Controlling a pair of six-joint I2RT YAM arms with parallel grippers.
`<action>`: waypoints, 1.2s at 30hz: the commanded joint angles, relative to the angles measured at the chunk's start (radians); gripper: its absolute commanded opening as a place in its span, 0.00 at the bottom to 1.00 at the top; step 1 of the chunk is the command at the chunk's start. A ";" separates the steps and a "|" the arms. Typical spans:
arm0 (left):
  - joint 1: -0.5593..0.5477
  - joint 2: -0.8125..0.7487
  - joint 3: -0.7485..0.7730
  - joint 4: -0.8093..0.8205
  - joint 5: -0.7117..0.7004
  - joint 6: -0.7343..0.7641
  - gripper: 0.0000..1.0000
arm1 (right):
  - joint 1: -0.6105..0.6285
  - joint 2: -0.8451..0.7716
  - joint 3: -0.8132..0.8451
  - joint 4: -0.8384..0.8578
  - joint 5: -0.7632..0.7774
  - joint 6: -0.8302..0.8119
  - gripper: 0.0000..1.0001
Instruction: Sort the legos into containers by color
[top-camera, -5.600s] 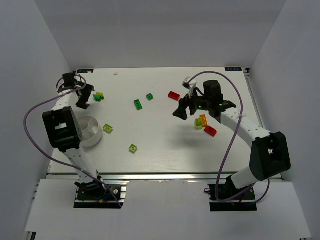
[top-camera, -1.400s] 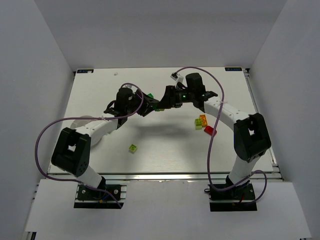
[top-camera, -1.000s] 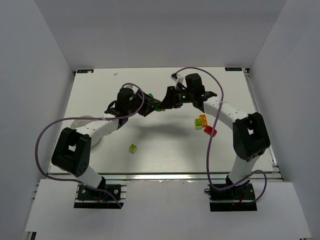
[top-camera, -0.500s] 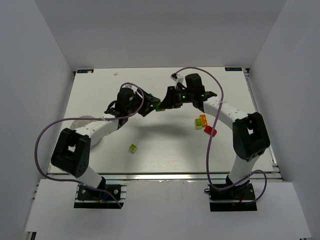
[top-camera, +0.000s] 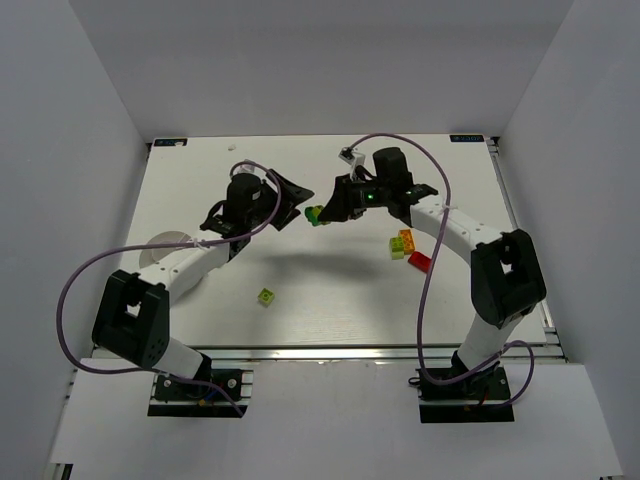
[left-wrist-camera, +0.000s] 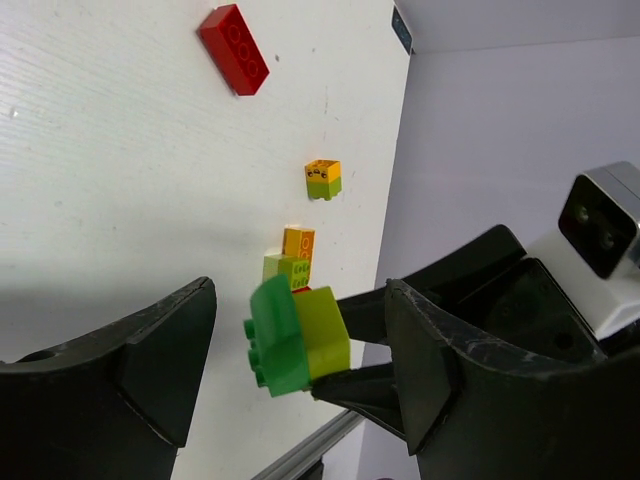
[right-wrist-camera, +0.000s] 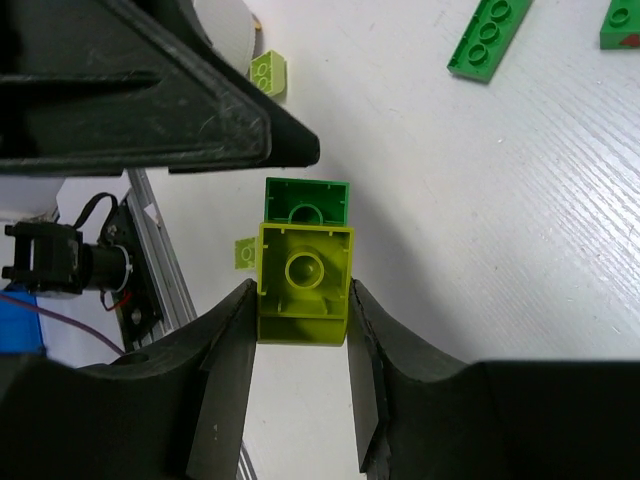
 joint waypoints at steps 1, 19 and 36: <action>0.017 -0.064 0.029 -0.018 -0.020 0.043 0.78 | -0.020 -0.061 -0.023 0.019 -0.072 -0.072 0.00; 0.063 -0.251 -0.186 0.455 0.193 0.176 0.83 | -0.172 -0.127 -0.031 0.146 -0.281 0.188 0.00; 0.063 -0.119 -0.175 0.690 0.397 0.055 0.83 | -0.172 -0.134 -0.155 0.654 -0.330 0.839 0.00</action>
